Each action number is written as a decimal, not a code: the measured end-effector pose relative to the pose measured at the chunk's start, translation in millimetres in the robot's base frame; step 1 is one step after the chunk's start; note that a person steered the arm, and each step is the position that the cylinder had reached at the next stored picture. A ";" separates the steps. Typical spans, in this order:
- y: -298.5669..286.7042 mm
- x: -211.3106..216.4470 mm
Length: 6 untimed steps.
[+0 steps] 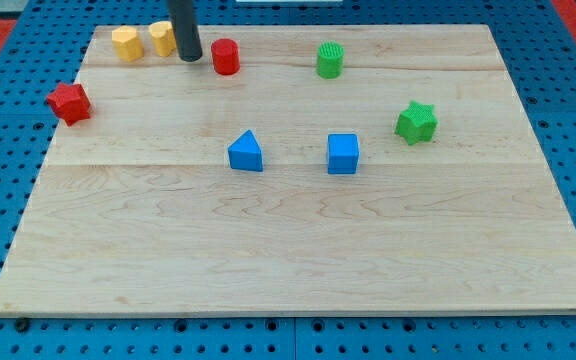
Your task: Push the red circle closer to the green circle
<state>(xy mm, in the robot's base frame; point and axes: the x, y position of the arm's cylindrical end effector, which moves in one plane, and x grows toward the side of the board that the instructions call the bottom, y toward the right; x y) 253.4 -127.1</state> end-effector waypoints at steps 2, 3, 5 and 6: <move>14.6 0.0; 29.0 0.0; 80.4 -14.6; 113.4 -19.4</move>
